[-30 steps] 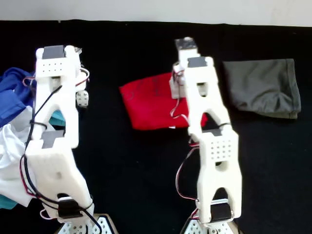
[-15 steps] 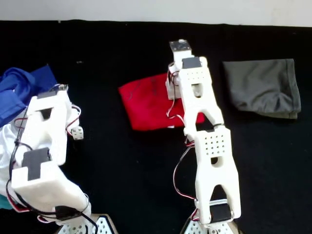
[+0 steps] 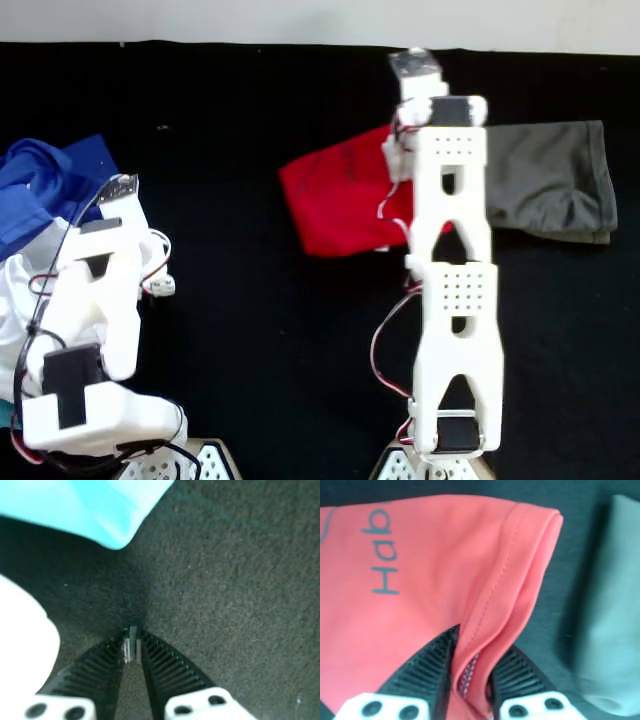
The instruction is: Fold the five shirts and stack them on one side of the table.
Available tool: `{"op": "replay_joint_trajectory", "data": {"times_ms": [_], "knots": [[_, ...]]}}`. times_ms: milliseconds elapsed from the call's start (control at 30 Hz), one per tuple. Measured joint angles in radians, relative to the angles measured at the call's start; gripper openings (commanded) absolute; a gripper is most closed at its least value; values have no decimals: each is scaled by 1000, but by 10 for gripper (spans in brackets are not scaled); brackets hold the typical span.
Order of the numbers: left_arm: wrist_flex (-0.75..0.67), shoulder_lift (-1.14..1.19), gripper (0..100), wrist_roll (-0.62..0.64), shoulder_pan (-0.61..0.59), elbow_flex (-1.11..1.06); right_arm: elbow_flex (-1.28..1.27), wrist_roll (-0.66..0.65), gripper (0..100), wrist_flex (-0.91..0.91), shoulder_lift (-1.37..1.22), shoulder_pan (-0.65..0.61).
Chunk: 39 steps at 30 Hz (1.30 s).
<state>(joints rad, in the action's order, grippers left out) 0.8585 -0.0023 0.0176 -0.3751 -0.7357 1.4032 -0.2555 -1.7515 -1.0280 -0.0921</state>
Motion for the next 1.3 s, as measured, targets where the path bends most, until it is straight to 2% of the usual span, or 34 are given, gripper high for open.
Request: {"op": "replay_joint_trajectory", "data": {"times_ms": [267,433,567,733,1000,1300], "knots": [[-17,-23,10,0,3,-20,2,-169,6,-2,178,87],[-17,-23,10,0,3,-20,11,-252,6,34,196,189],[-17,-23,10,0,3,-20,20,-269,6,117,104,299],[-17,-23,10,0,3,-20,20,-353,6,176,-80,382],[-17,-23,10,0,3,-20,129,-381,6,144,-104,385],[-20,-23,10,0,3,-23,183,-381,6,69,144,301]]}}
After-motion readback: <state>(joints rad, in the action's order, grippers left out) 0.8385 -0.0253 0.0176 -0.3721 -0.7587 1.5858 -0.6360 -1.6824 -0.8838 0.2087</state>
